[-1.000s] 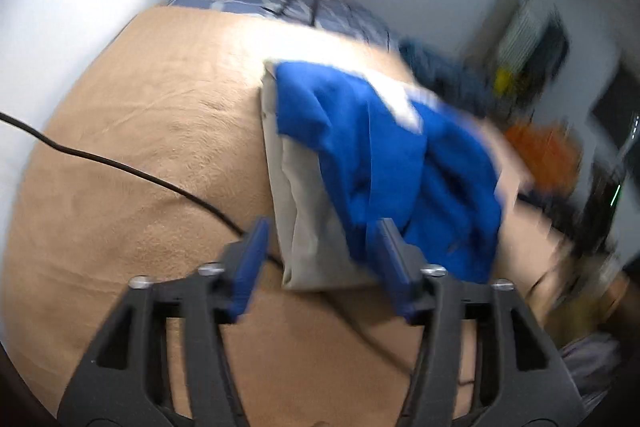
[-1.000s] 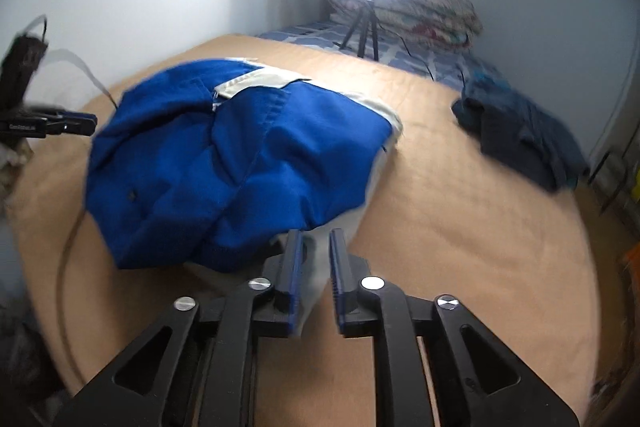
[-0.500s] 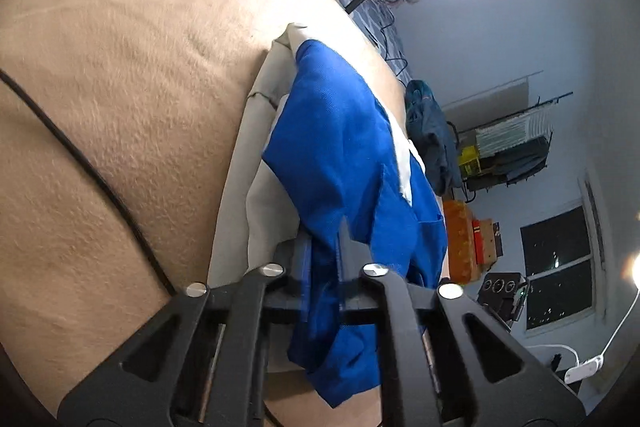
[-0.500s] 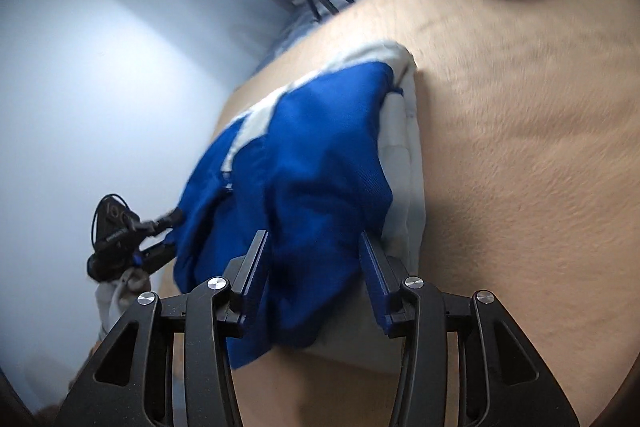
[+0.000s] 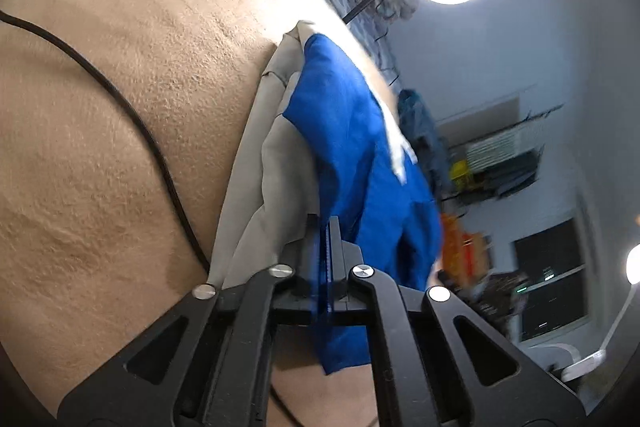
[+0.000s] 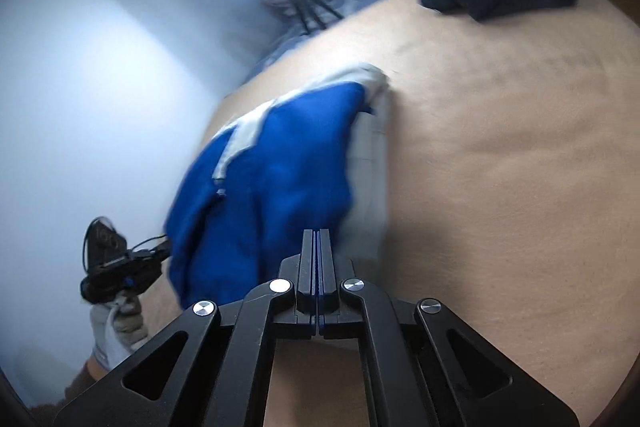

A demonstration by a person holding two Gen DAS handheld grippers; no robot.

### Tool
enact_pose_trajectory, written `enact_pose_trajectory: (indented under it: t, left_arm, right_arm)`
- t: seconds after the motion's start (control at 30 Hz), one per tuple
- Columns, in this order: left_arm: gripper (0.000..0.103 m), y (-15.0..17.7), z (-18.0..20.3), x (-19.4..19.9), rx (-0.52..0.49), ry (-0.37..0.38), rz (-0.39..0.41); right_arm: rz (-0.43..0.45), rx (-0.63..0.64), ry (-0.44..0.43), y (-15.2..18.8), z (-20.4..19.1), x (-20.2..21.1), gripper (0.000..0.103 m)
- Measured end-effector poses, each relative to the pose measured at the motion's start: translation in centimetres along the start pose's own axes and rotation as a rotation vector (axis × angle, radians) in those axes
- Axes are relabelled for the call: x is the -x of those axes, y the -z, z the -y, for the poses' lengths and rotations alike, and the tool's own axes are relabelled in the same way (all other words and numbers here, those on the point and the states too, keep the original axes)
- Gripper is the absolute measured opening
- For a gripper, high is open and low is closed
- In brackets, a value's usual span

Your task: Fold large clothes

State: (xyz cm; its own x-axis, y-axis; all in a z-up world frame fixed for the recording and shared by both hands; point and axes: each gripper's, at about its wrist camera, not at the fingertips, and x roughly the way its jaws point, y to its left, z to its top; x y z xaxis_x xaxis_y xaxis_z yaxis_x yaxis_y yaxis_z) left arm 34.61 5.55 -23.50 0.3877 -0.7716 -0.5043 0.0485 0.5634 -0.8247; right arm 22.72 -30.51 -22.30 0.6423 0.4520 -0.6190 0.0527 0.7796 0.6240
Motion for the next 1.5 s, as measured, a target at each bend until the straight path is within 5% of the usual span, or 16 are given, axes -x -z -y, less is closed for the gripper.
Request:
enact_pose_trajectory:
  t: [0.07,0.13,0.2,0.53,0.8,0.93,1.13,1.23,1.27,1.3,1.33,1.5]
  left_arm:
    - [0.002,-0.2,0.1,0.5,0.0,0.019,0.001]
    - [0.016,-0.6,0.6,0.9,-0.018,0.009,0.0]
    - [0.026,-1.2,0.9,1.1,-0.015,-0.013,0.007]
    - [0.026,-5.7,10.5,-0.6,-0.358,-0.211,0.096]
    - [0.026,-4.6,4.4,-7.4,-0.408,-0.43,-0.039]
    - [0.027,-4.6,2.9,-7.0,-0.391,-0.404,-0.045]
    - [0.028,-5.4,4.4,-2.7,-0.38,-0.353,0.003]
    - [0.068,-6.6,3.7,-0.6,-0.25,-0.247,0.019]
    - [0.075,-7.0,3.2,-0.2,-0.194,-0.206,0.026]
    - [0.075,-7.5,2.7,-0.2,-0.14,-0.167,0.027]
    - [0.075,-8.0,1.9,-0.2,-0.076,-0.124,0.02]
    - [0.075,-9.0,-0.4,-2.1,0.051,-0.034,-0.059]
  right_arm:
    - [0.01,-0.049,-0.042,0.5,0.9,0.5,0.001]
    - [-0.003,-0.067,-0.082,0.9,1.0,0.8,0.012]
    - [-0.008,-0.06,-0.094,1.2,0.6,0.9,0.044]
    - [0.095,0.271,0.061,-4.4,-7.9,-0.3,0.027]
    - [-0.038,0.392,0.225,-6.2,-5.9,-7.6,0.022]
    - [-0.069,0.414,0.242,-4.4,-3.0,-9.3,0.012]
    - [-0.04,0.48,0.265,-4.7,-5.6,-6.6,0.012]
    - [0.004,0.405,0.231,-5.0,-4.7,-3.8,0.025]
    - [0.007,0.35,0.202,-5.2,-3.8,-3.0,0.039]
    - [0.006,0.299,0.176,-5.3,-2.9,-2.5,0.057]
    - [0.007,0.263,0.161,-5.2,-2.4,-2.1,0.064]
    - [-0.028,0.116,0.088,-5.5,0.9,-2.3,0.067]
